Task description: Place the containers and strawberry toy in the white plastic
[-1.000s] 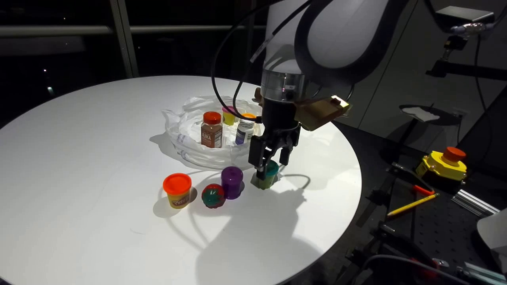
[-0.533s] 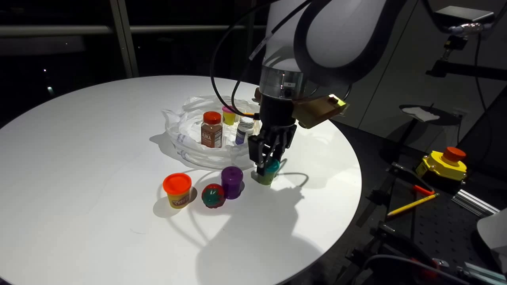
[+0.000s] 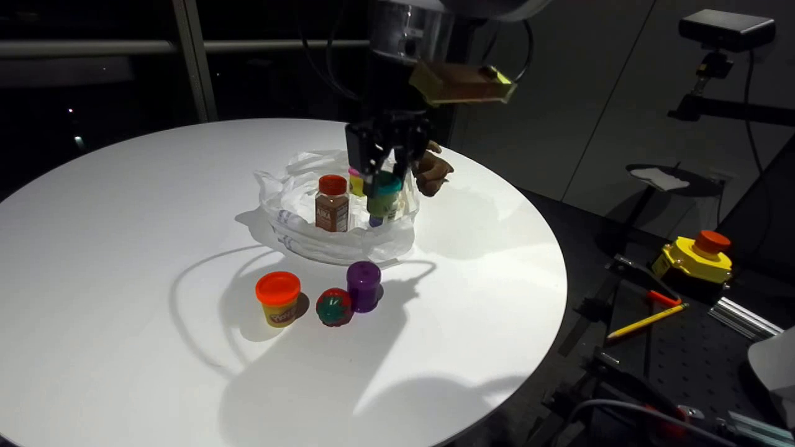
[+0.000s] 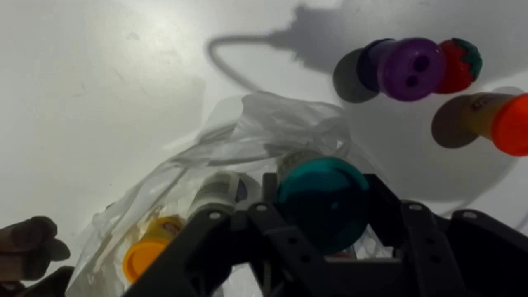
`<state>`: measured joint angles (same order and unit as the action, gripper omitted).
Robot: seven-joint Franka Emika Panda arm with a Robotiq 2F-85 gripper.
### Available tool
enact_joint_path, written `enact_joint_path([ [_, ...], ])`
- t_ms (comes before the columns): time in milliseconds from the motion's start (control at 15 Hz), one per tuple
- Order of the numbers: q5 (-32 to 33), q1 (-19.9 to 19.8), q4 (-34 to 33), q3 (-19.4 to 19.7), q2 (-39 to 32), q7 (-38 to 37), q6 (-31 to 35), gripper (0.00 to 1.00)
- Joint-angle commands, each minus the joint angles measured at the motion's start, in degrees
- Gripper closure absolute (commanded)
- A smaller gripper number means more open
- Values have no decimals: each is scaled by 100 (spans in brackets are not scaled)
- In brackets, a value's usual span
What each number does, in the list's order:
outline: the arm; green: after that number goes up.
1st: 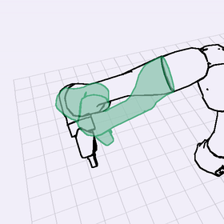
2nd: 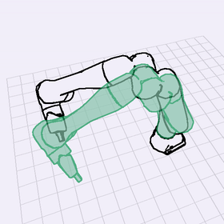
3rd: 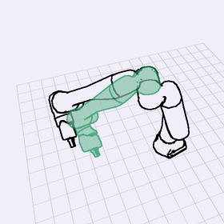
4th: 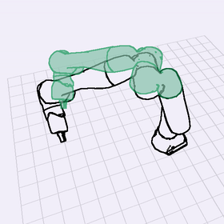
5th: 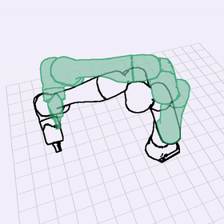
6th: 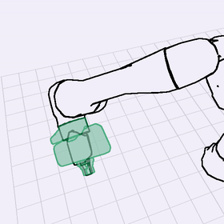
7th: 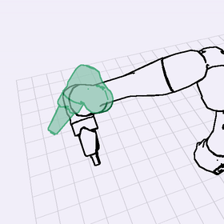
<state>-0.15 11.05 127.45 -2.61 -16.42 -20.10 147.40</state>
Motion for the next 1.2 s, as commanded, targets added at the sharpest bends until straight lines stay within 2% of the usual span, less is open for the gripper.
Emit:
enact_joint_path([
  [0,324,104,-890,109,-73,-439,-413,72],
  [400,550,45,-2217,332,-883,-654,-540,72],
  [733,215,-92,-3442,390,-1837,-509,-1308,72],
  [933,100,-169,-3937,394,-2272,-475,-1715,72],
  [1133,38,-209,-4222,449,-2639,-544,-1838,72],
])
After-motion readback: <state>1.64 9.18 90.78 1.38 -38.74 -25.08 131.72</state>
